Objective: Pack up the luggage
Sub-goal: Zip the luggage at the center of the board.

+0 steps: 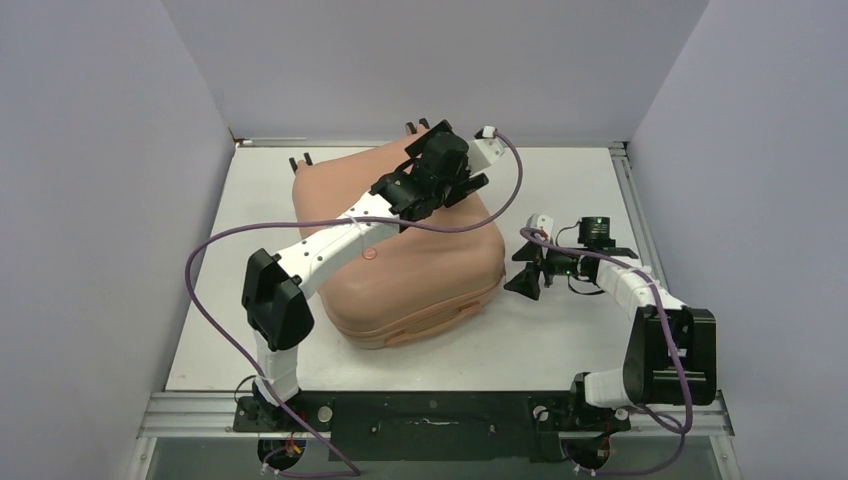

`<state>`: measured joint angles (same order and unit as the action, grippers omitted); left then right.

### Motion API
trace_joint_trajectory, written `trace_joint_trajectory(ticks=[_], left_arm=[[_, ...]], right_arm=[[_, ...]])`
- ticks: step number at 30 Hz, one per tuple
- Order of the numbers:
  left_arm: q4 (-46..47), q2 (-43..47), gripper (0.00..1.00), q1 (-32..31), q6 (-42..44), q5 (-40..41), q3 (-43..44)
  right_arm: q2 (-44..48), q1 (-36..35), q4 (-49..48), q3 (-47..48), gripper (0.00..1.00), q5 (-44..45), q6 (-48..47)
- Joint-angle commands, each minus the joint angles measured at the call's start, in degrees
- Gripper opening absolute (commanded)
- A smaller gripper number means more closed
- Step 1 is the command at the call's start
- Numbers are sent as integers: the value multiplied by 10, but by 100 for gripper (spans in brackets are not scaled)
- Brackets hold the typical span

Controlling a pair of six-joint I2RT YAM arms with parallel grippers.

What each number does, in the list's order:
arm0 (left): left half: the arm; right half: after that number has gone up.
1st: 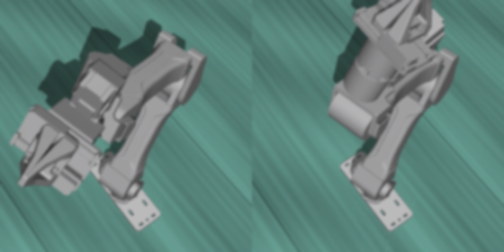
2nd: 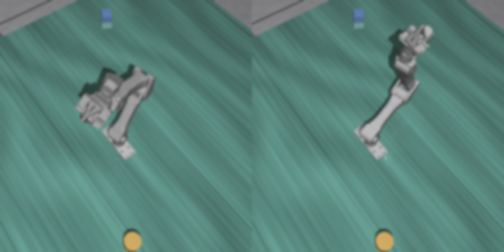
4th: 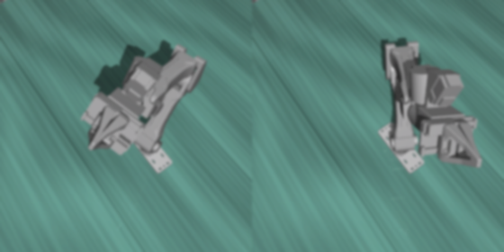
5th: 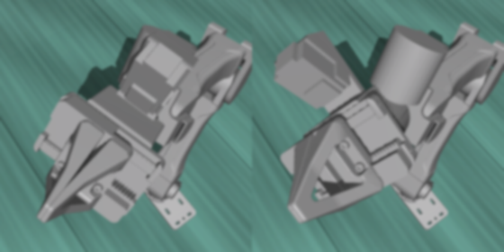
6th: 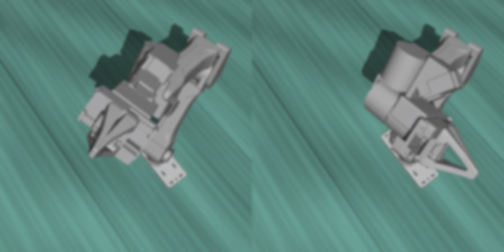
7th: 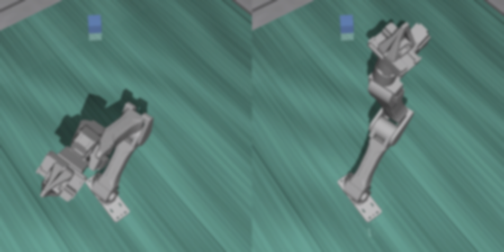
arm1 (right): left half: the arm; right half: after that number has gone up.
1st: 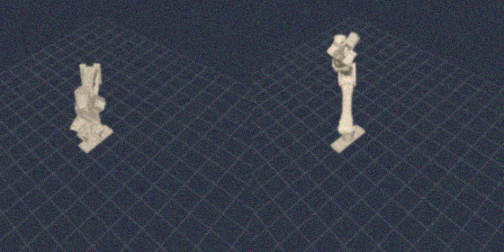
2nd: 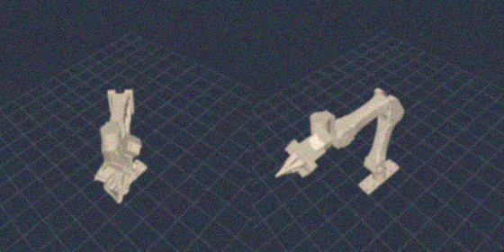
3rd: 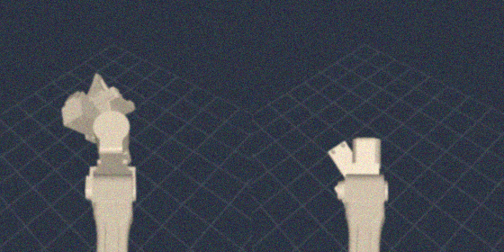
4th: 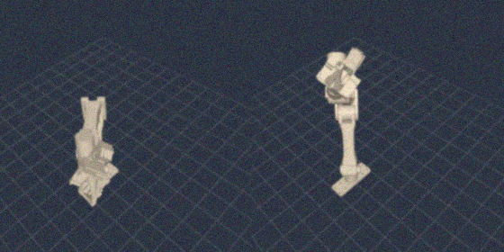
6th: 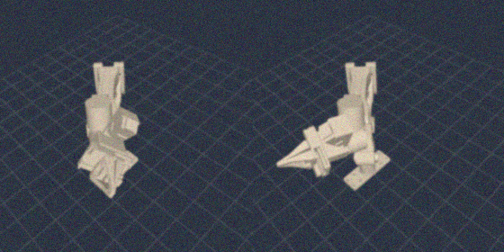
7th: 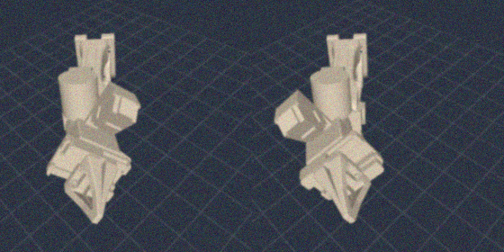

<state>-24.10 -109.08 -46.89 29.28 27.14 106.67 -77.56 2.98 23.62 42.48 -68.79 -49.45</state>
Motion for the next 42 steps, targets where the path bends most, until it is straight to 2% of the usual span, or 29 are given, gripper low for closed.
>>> trace_joint_trajectory(ticks=[1, 6, 9, 11, 12, 15, 16, 17, 19, 22, 23, 25, 28, 29, 32, 34, 35, 36, 37, 39, 42], left_arm=[[-12, -2, 96, -11, -11, -21, 13], [-14, 2, 96, -19, -12, -24, 7], [-14, 3, 96, -22, -11, -24, 2], [-15, 6, 96, -21, -11, -24, 0], [-15, 7, 96, -22, -12, -26, -2], [-16, 12, 96, -22, -12, -27, -9], [-16, 15, 96, -22, -13, -28, -11], [-16, 18, 96, -22, -12, -29, -15], [-17, 27, 96, -22, -12, -32, -24], [-21, 48, 96, -22, -7, -47, -39], [-24, 58, 96, -22, -5, -59, -45], [-38, 90, 96, -21, -1, -103, -58], [-90, 130, 96, -20, 1, -183, -63], [-115, 145, 96, -20, 1, -219, -65], [-174, 187, 96, -20, 3, -349, -82], [-220, 215, 96, -21, 17, -442, -96], [-245, 227, 96, -22, 29, -500, -108], [-267, 238, 96, -25, 40, -535, -120], [-285, 248, 96, -31, 49, -551, -135], [-271, 267, 96, -50, 48, -518, -181], [-197, 290, 96, -72, 32, -381, -268]], right_arm=[[-24, -14, -53, 15, 77, -19, 18], [-27, -21, -125, 2, 73, -11, 73], [-38, -21, -79, 16, 58, -34, 20], [-56, -21, -9, 38, 38, -52, -51], [-67, -21, 45, 50, 34, -61, -88], [-114, -20, 227, 103, 33, -92, -270], [-135, -19, 308, 117, 33, -98, -359], [-159, -18, 407, 141, 25, -109, -460], [-213, -13, 558, 172, 22, -123, -640], [-232, 5, 567, 170, 21, -119, -665], [-232, 14, 567, 168, 26, -118, -669], [-236, 30, 567, 180, 44, -114, -642], [-228, 63, 565, 199, 54, -102, -599], [-224, 69, 549, 205, 59, -89, -551], [-171, 73, 329, 183, 67, -16, -286], [-98, 65, 112, 103, 69, 66, -67], [-65, 61, 30, 69, 72, 124, 1], [-37, 58, -5, 49, 74, 148, 25], [-21, 55, -21, 41, 74, 160, 34], [-7, 55, -46, 43, 74, 174, 90], [13, 48, -114, 41, 74, 203, 170]])
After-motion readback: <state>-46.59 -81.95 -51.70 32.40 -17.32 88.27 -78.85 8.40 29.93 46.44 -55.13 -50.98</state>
